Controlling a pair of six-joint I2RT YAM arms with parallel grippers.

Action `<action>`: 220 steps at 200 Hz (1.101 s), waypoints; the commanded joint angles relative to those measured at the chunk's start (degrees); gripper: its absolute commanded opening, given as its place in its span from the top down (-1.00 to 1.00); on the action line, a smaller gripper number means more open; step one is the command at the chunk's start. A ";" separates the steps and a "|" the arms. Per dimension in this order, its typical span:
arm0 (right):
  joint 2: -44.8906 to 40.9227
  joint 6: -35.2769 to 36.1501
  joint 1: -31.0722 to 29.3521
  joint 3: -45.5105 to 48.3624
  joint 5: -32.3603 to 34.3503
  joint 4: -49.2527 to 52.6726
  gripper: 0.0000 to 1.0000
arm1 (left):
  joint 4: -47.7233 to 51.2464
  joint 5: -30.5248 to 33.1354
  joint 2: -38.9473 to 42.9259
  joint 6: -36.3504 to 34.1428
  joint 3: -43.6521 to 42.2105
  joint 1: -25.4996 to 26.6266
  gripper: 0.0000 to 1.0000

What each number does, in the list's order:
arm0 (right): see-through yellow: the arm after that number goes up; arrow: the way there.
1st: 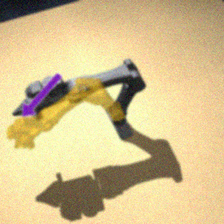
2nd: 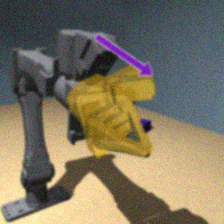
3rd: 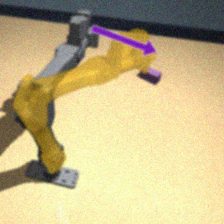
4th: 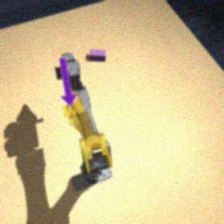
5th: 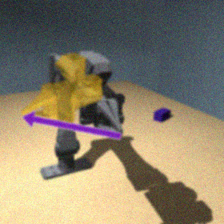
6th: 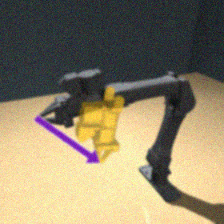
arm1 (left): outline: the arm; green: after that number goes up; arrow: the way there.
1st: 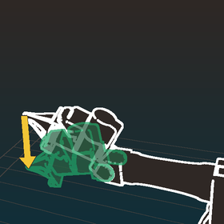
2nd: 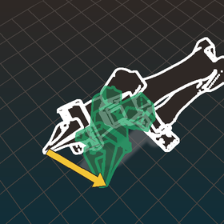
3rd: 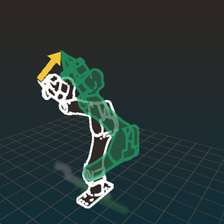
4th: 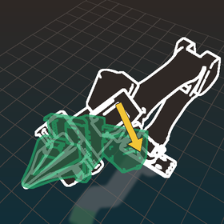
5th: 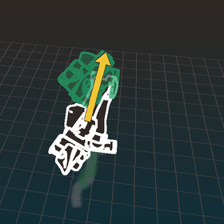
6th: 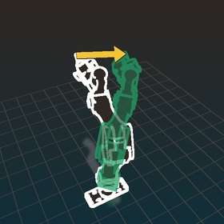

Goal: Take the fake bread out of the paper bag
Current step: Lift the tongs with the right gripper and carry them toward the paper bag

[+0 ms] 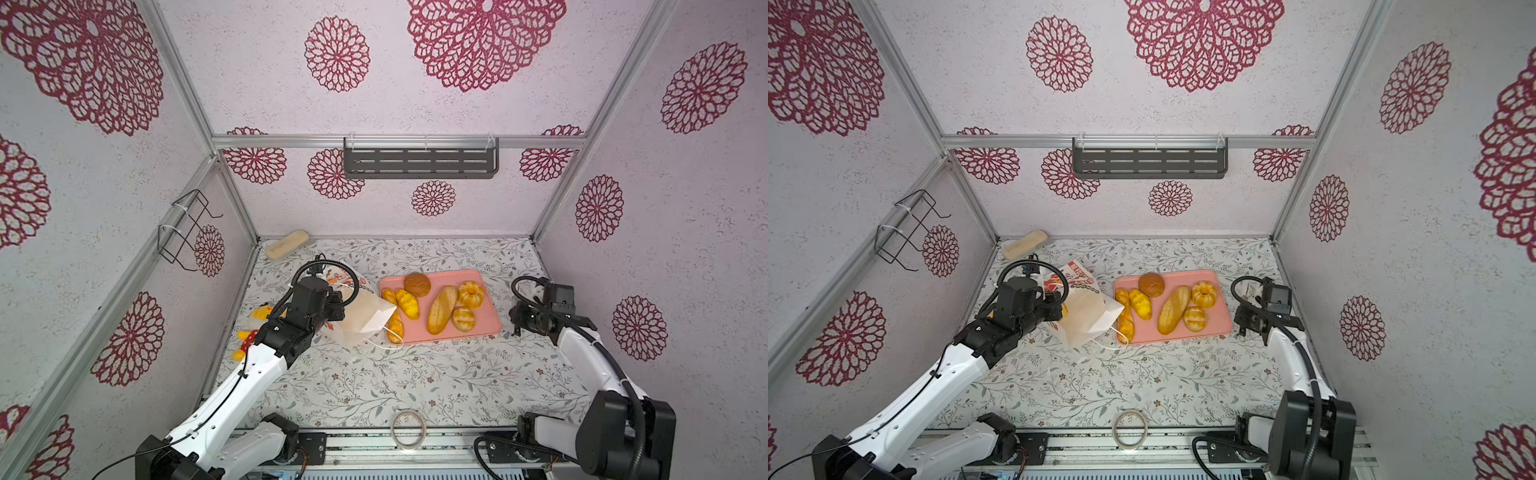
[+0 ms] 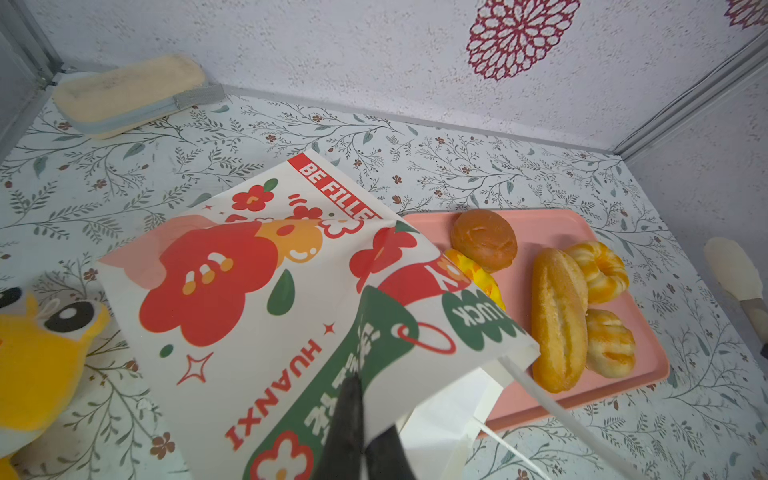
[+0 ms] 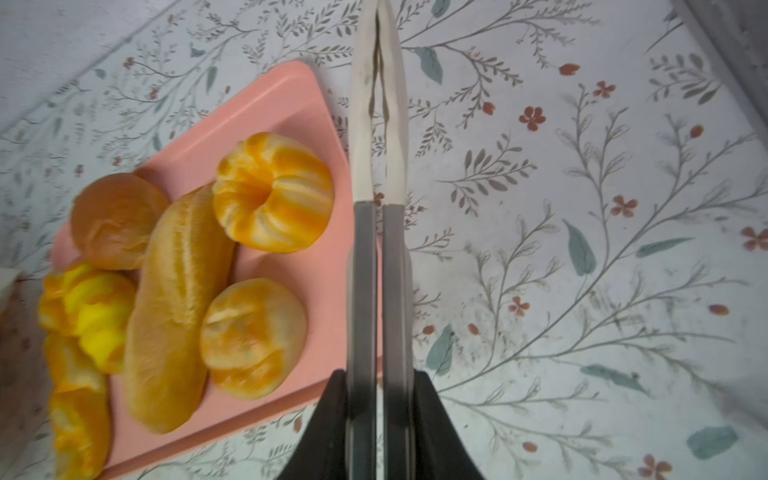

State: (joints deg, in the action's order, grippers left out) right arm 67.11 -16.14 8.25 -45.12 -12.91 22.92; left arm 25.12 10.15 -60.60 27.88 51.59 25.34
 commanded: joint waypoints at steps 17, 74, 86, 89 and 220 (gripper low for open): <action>-7.15 -4.86 -1.91 -3.42 -11.27 11.70 0.35 | -0.73 -0.83 1.10 -0.91 -0.79 -0.26 1.00; -13.06 -9.04 -9.42 -6.46 -15.20 20.62 0.22 | -1.38 -1.17 1.80 -3.00 -1.06 -0.29 1.00; -13.83 -9.87 -10.60 -7.54 -15.67 21.41 0.21 | -1.65 -1.24 1.91 -3.26 -1.14 -0.23 1.00; -13.98 -10.14 -10.87 -7.91 -15.74 21.63 0.20 | -1.72 -1.29 1.95 -3.39 -1.12 -0.22 1.00; -12.59 -12.99 -26.18 -17.34 -19.46 23.57 0.13 | -6.54 -0.83 2.48 -7.40 -3.32 -0.29 1.00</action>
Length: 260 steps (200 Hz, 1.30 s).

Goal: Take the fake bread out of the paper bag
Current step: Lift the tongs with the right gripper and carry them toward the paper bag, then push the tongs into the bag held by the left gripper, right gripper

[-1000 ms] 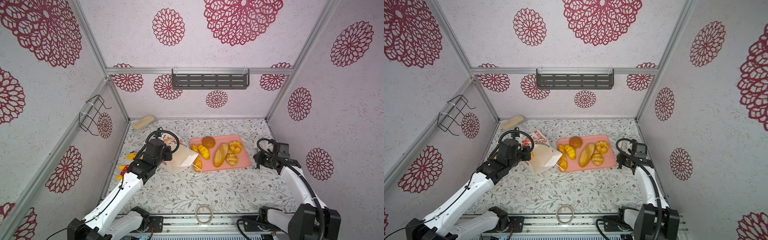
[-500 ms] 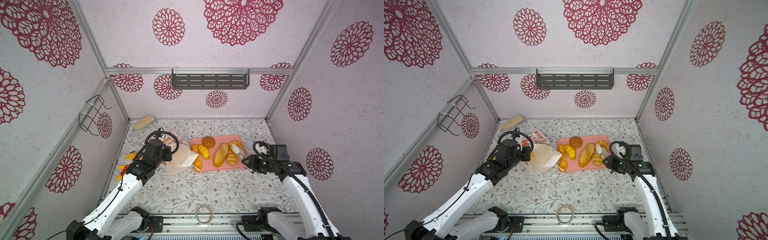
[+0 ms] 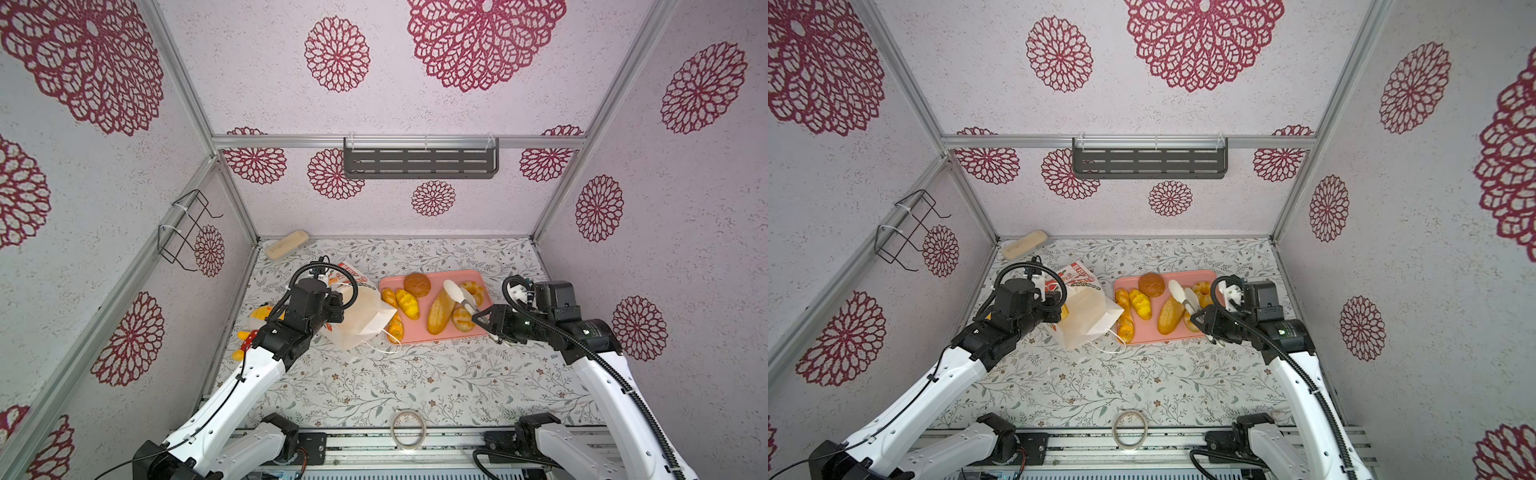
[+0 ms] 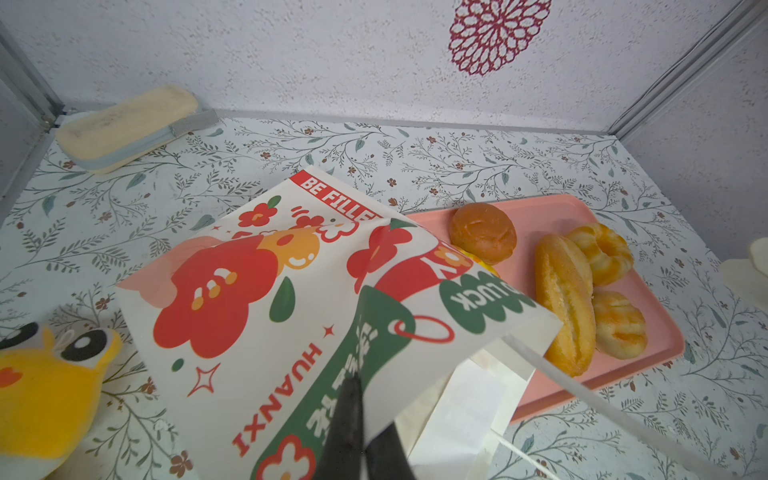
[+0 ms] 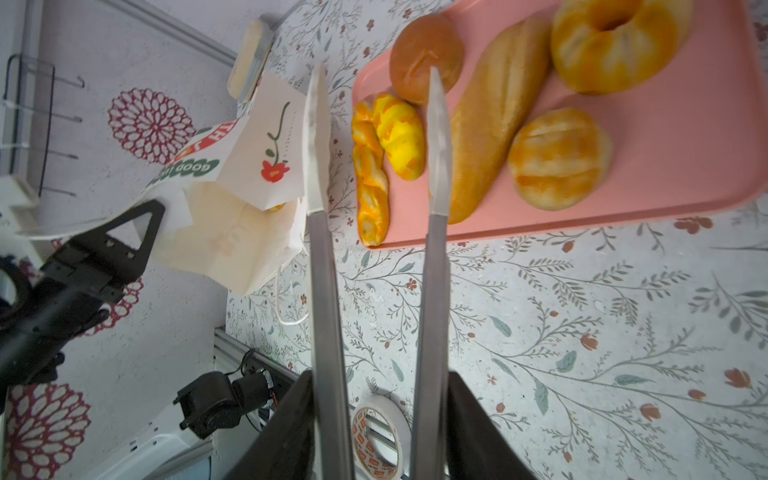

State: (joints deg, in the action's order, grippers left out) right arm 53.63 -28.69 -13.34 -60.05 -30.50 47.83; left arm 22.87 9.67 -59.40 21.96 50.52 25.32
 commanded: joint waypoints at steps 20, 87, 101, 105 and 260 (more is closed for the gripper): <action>1.49 -1.04 -10.21 -3.46 -0.91 -0.94 0.16 | -5.59 -0.59 1.71 -1.63 -3.13 -0.27 1.00; 3.16 -9.27 -30.41 -3.70 4.66 -7.98 0.17 | -5.82 -2.14 2.26 -4.77 -3.76 -0.27 1.00; 4.85 -11.42 -34.17 -3.17 6.24 -12.18 0.18 | -5.95 -2.79 2.47 -5.55 -3.84 -0.12 1.00; 5.47 -12.03 -35.38 -3.02 6.72 -13.45 0.18 | -6.03 -3.02 2.56 -5.72 -3.93 -0.23 1.00; 33.85 -14.36 -41.59 -8.11 15.53 -37.24 0.17 | -6.75 -6.86 4.00 -6.76 -5.02 -0.10 1.00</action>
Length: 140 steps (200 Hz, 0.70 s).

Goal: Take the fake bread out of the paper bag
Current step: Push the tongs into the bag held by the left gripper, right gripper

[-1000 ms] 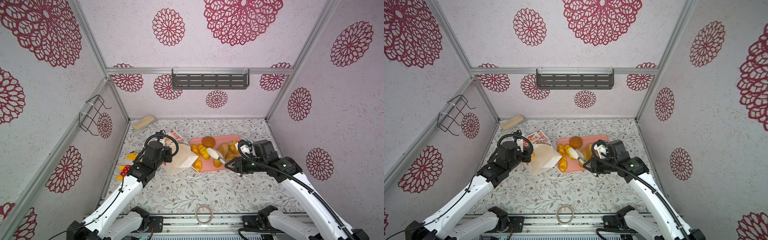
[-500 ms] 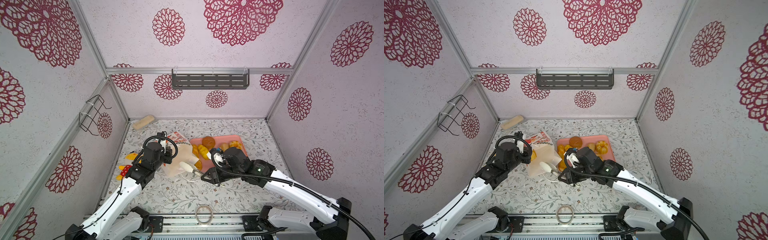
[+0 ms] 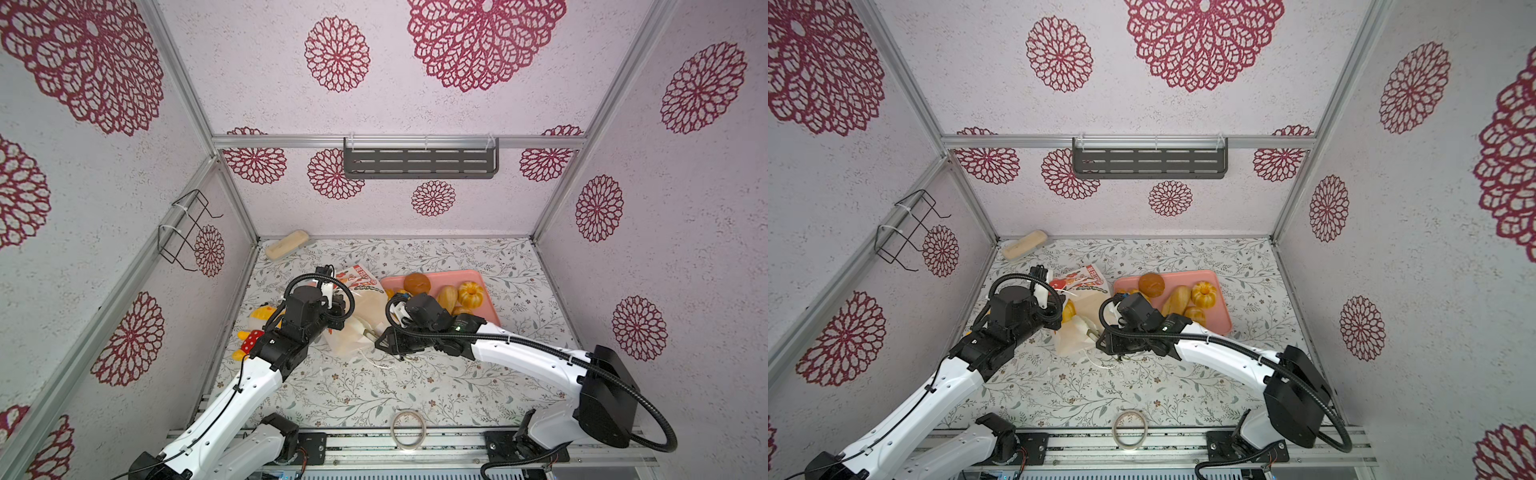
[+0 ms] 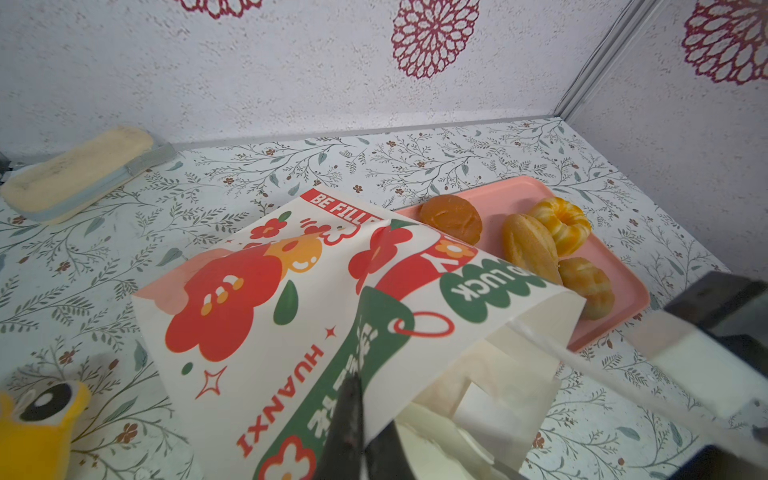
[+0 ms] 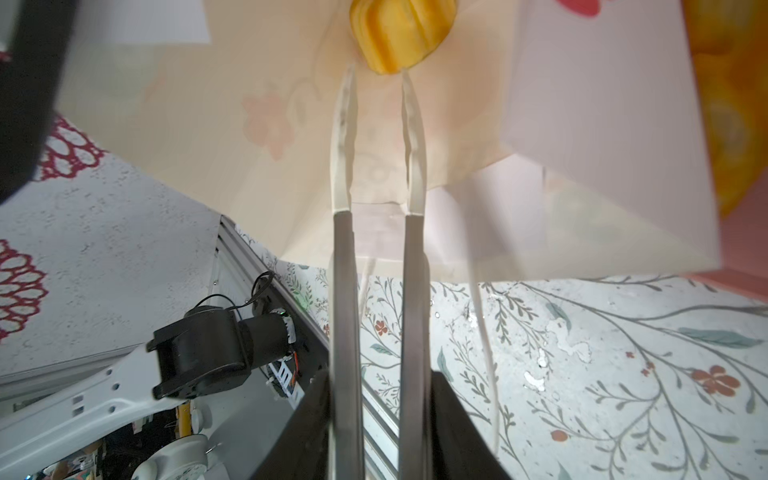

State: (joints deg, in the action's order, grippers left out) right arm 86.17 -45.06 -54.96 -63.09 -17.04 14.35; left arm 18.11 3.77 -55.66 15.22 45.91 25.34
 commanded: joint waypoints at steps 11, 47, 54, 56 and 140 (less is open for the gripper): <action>2.80 2.48 0.07 -6.25 2.09 -3.84 0.12 | -2.06 -1.00 0.10 -0.03 -0.38 -0.06 1.00; 6.41 1.56 0.67 -8.16 2.51 -5.03 0.07 | -2.20 -1.25 0.09 -0.02 -0.47 -0.10 1.00; 7.17 1.47 0.79 -8.51 2.62 -4.96 0.07 | -2.20 -1.24 0.20 -0.02 -0.47 -0.12 1.00; 7.32 1.46 0.81 -8.60 2.69 -4.93 0.07 | -2.20 -1.25 0.24 -0.06 -0.47 -0.12 1.00; 11.57 2.40 1.26 -12.89 4.46 -2.90 0.07 | -2.64 -1.66 0.95 0.53 -1.17 -0.12 1.00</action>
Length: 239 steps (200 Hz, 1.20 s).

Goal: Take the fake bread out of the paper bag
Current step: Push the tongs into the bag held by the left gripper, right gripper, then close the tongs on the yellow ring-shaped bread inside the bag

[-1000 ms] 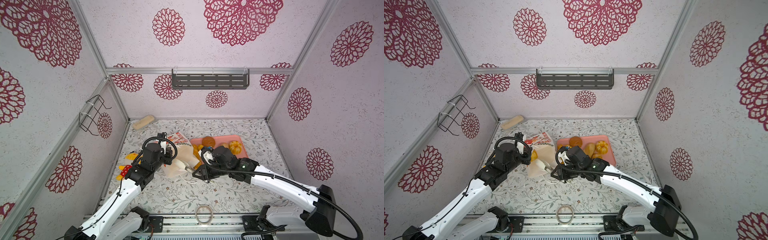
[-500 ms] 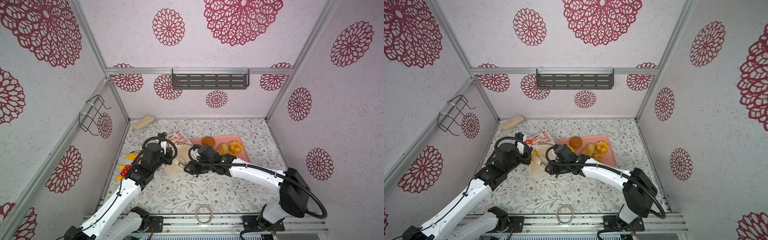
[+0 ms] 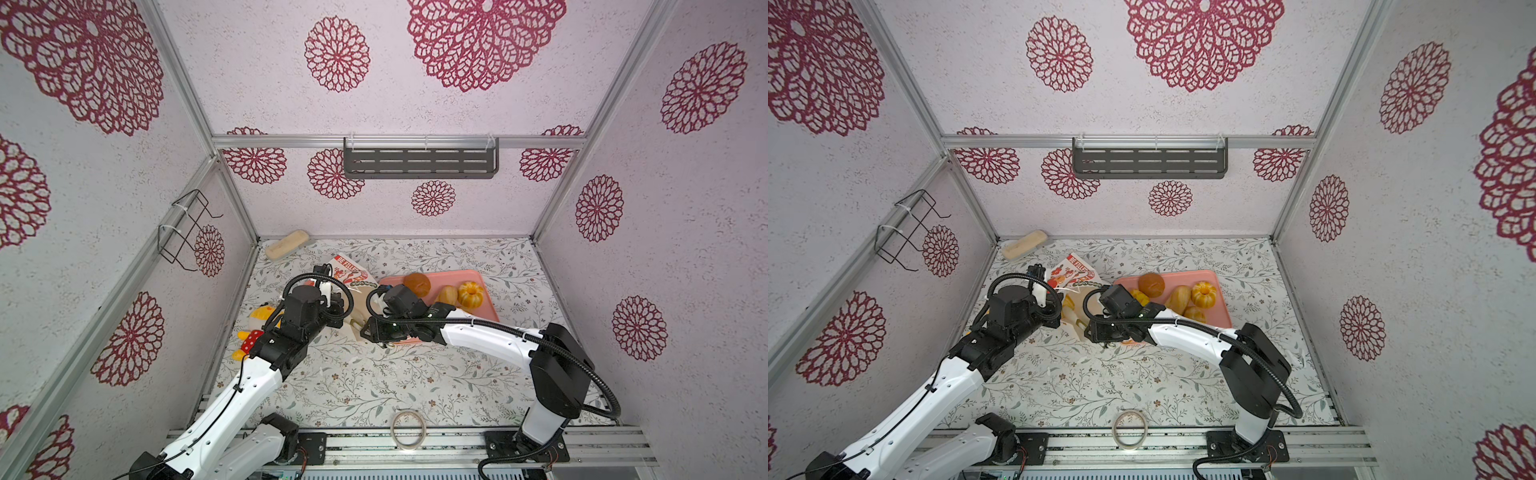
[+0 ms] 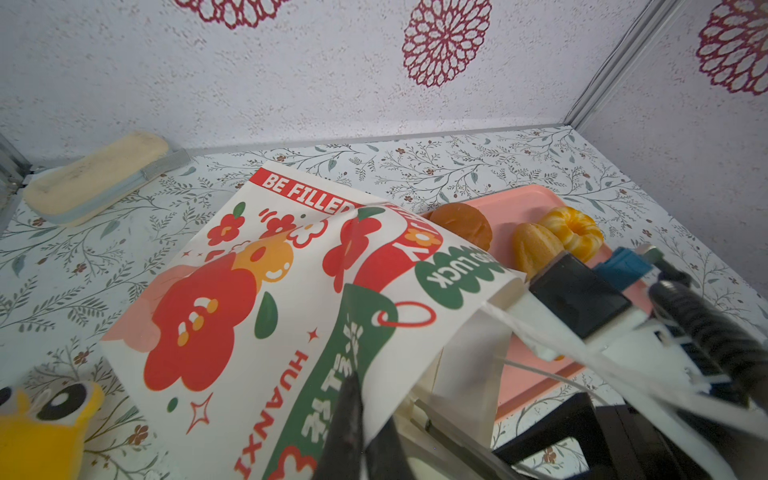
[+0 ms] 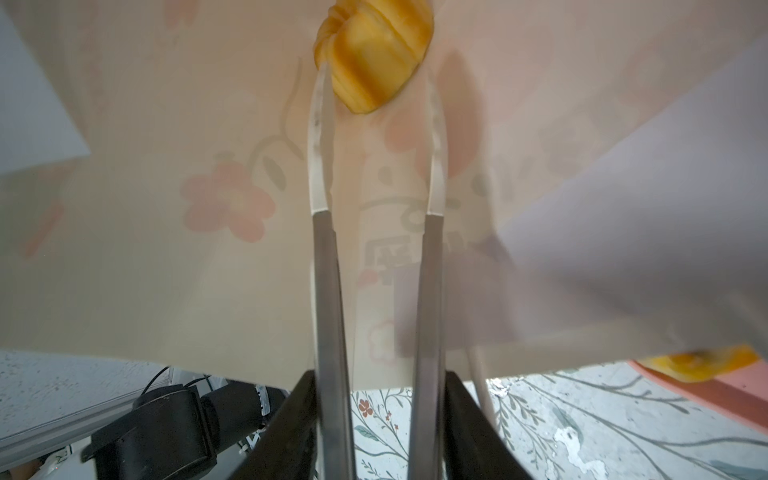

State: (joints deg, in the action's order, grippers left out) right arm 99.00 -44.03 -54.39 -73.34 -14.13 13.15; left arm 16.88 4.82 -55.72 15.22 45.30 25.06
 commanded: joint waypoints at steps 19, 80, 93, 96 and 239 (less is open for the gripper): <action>-2.69 2.09 0.36 -1.79 2.28 -2.69 0.07 | -1.67 -2.29 0.73 1.10 -0.56 0.21 1.00; -9.02 5.22 -1.33 0.95 7.24 0.57 0.08 | -1.94 -1.23 -1.31 2.91 0.39 0.40 1.00; -9.69 6.00 -1.65 0.49 8.18 2.20 0.08 | -1.65 -0.50 -1.90 3.44 0.91 0.51 1.00; -9.98 6.04 -1.72 0.33 8.33 2.50 0.08 | -1.61 -0.37 -2.07 3.56 1.06 0.56 1.00; -7.18 6.06 -7.40 2.61 15.59 -3.28 0.14 | 4.03 2.90 -6.15 5.62 8.48 2.04 1.00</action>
State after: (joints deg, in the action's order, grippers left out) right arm 90.78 -38.57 -61.84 -70.02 -0.16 14.09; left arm 19.86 7.62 -61.89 21.08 52.21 26.55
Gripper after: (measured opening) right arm 0.435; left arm 0.050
